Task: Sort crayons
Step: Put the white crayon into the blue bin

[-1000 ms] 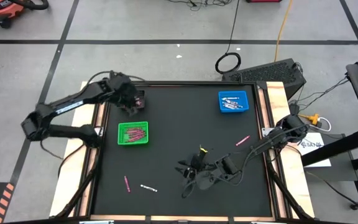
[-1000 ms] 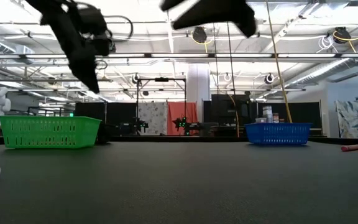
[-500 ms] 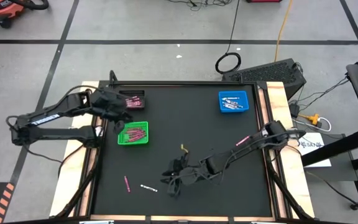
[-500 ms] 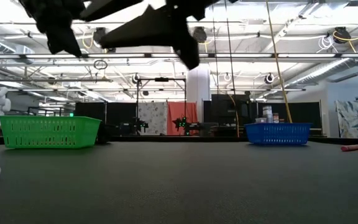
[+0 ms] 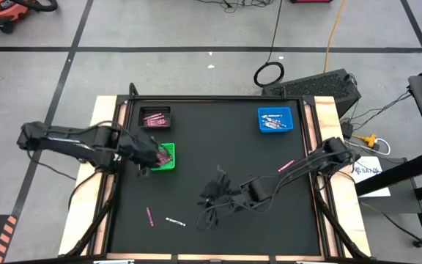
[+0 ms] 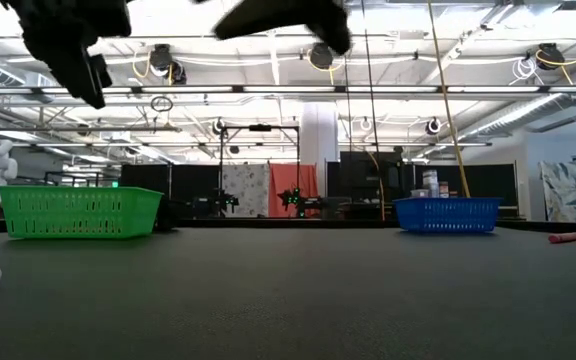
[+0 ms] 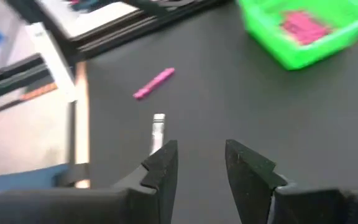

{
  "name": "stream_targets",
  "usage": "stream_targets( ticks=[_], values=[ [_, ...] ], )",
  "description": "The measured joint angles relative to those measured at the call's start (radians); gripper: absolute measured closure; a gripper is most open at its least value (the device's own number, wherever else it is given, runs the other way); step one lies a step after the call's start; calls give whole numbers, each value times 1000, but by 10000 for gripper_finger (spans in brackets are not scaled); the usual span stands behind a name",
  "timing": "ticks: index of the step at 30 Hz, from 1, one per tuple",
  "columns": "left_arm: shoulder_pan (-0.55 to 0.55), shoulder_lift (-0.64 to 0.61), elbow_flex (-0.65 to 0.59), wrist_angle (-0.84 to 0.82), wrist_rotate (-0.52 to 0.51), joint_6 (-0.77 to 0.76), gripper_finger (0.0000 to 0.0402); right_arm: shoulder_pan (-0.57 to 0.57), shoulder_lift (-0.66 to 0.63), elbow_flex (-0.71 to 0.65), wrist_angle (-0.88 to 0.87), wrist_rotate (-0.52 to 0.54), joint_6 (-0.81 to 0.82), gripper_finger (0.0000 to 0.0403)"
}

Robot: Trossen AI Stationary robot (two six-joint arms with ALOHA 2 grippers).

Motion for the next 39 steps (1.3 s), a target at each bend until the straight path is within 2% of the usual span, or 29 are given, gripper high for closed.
stream_targets(
  ticks=[4,9,16,25,33,39],
  values=[
    [-111,81,-16,114,0,-27,308,12,-86,1,-171,83,29,284],
    [-232,212,-16,238,-1,-23,308,22,-151,1,-328,86,76,284],
    [-362,412,-16,393,-33,-18,308,19,-161,1,-466,113,161,284],
    [-512,609,-16,494,-38,-31,308,12,-161,1,-494,110,207,284],
    [-596,687,-14,589,-38,-80,308,-11,-161,1,-505,105,207,284],
    [-609,724,-8,610,-34,-91,308,-25,-161,1,-508,103,207,284]
  ],
)
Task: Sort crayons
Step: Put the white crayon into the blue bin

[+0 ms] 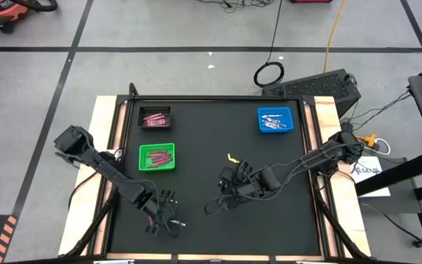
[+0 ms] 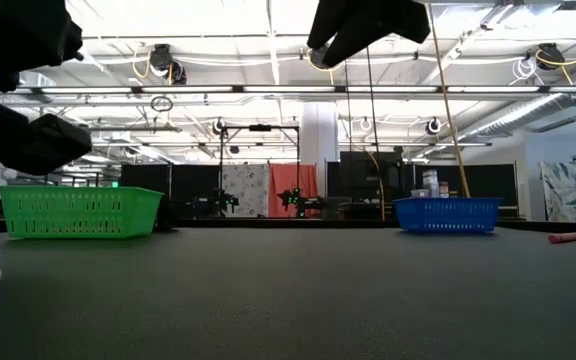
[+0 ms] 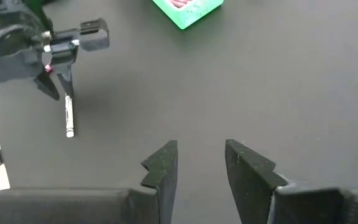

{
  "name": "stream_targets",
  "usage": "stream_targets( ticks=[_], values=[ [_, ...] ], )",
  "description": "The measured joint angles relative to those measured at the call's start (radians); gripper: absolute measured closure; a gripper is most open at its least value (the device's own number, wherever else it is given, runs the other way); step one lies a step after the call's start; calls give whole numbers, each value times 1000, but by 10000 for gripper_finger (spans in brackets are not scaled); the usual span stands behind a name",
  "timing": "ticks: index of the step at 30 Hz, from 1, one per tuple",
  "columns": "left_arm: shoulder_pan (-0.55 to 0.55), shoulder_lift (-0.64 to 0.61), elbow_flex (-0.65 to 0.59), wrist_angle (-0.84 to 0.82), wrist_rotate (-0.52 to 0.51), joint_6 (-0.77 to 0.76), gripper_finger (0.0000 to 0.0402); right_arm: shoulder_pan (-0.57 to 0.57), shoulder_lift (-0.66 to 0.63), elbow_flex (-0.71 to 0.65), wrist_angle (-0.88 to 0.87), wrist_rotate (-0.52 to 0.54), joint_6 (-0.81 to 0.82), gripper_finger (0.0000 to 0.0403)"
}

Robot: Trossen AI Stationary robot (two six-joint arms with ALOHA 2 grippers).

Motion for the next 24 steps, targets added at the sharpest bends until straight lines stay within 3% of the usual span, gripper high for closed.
stream_targets(
  ticks=[18,24],
  values=[
    [47,103,8,41,36,-32,311,-16,0,0,-17,-27,-26,284],
    [55,104,7,13,45,-12,360,-16,0,0,-24,-25,-26,284]
  ],
)
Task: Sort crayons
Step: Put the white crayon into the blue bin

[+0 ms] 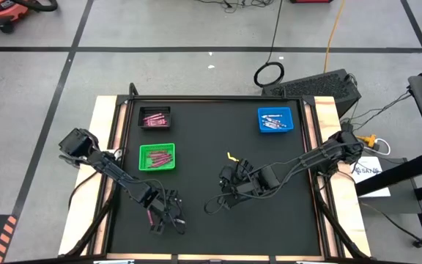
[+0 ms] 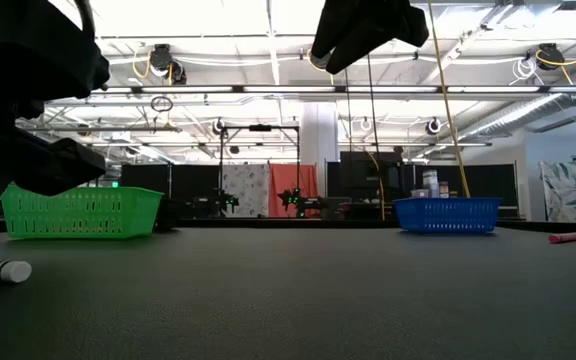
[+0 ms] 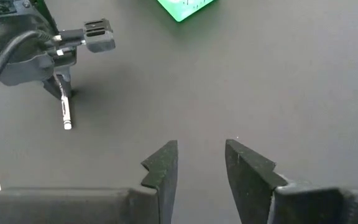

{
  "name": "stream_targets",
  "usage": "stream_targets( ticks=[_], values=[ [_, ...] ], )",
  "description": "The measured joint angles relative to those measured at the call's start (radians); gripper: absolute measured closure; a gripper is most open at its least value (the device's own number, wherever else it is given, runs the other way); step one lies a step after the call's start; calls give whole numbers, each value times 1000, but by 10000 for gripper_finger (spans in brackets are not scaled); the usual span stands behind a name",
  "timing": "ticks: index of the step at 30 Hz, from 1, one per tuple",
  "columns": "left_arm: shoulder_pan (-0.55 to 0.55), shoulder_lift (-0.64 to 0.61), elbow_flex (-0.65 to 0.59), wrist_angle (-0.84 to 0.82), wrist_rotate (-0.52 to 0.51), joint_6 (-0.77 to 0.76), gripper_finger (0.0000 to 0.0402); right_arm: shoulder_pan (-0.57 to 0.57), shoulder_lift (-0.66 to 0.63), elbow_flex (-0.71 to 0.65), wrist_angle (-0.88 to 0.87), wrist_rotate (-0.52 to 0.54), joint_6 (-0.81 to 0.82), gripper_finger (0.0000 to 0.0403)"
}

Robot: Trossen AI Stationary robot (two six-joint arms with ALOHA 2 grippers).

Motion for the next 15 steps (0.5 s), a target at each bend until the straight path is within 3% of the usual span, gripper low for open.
stream_targets(
  ticks=[4,15],
  values=[
    [0,0,-1,-4,2,29,393,0,0,0,0,0,0,284],
    [1,-45,-7,-19,7,126,391,0,0,0,1,-23,-31,284]
  ],
)
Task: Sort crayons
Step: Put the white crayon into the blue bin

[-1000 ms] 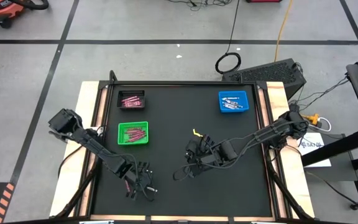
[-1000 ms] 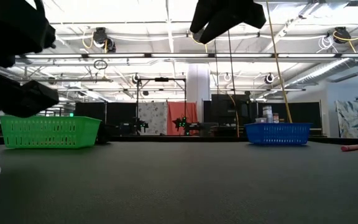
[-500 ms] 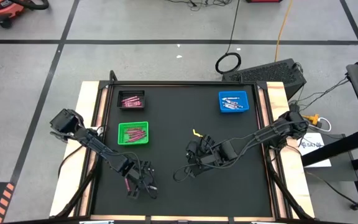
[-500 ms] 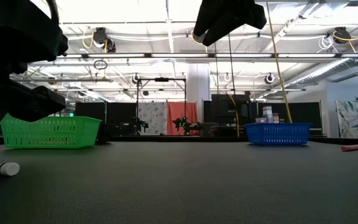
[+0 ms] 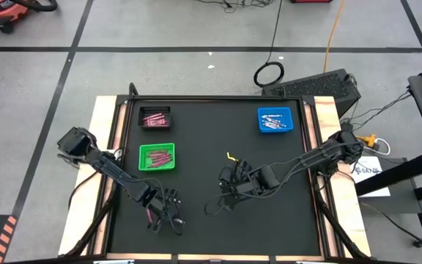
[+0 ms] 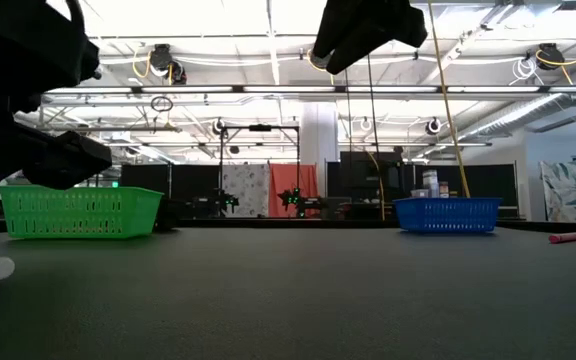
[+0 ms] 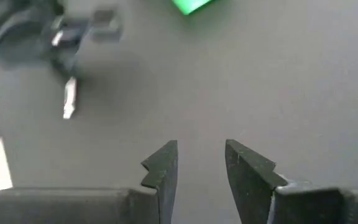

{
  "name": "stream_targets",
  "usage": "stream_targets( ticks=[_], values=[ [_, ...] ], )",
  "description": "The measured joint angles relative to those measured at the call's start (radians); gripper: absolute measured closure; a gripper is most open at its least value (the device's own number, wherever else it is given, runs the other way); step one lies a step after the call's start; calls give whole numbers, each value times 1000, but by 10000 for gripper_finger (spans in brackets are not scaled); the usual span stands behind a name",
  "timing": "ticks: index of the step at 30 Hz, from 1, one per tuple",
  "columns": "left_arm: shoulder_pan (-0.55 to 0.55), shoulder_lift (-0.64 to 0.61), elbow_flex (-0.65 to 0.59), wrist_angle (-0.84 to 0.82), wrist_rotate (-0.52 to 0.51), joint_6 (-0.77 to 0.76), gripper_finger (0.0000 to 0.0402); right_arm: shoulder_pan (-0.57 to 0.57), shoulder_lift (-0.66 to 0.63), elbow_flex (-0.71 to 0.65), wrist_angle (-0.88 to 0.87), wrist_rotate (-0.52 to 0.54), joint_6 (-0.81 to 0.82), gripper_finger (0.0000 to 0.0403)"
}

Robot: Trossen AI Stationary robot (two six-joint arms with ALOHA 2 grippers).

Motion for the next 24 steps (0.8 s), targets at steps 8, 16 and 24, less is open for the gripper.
stream_targets(
  ticks=[8,16,24],
  values=[
    [33,-115,-4,-90,-138,19,391,31,1,-1,1,-163,-22,284],
    [103,-199,-3,-78,-217,82,391,96,11,-1,1,-160,-11,284],
    [161,-213,-1,153,-247,179,391,132,101,-1,77,-52,-45,284]
  ],
)
